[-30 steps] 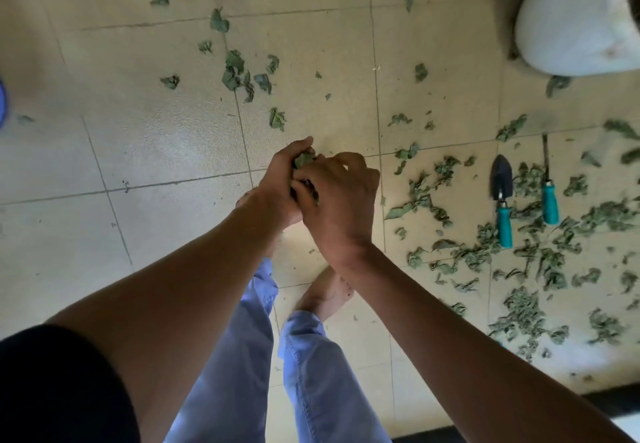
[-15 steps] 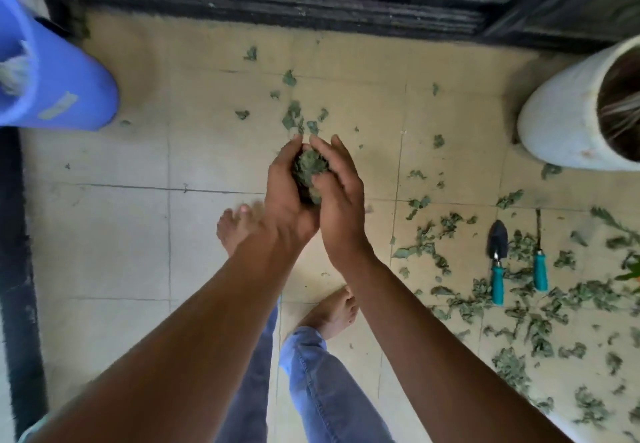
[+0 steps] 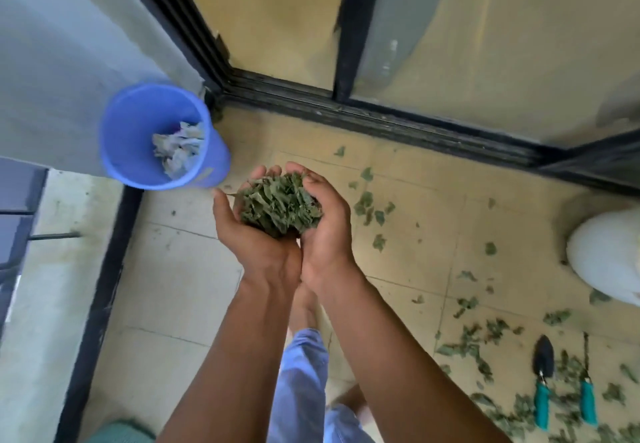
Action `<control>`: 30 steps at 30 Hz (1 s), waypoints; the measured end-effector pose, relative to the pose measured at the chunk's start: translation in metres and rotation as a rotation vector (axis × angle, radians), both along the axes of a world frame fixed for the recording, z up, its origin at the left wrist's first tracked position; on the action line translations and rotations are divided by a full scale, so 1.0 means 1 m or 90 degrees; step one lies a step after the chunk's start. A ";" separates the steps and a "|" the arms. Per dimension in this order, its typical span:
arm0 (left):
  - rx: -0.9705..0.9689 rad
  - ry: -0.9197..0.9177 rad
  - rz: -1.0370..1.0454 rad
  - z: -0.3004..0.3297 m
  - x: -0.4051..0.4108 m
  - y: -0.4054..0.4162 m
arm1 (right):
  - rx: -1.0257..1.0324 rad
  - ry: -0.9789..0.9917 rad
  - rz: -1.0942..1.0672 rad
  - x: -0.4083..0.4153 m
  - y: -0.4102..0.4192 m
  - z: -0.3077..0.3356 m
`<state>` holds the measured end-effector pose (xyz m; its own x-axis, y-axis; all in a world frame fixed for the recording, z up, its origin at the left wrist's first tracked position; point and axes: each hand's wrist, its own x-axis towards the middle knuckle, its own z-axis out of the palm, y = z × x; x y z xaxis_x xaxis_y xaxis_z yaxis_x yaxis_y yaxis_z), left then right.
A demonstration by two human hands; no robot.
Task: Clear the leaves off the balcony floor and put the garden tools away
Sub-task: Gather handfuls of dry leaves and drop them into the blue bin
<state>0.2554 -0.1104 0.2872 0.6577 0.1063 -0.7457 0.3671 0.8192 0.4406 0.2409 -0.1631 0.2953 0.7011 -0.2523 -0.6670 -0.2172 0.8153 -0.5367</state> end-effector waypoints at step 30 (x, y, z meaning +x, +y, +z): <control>0.166 0.113 -0.044 -0.030 0.143 0.188 | -0.067 0.136 0.465 0.179 0.138 -0.042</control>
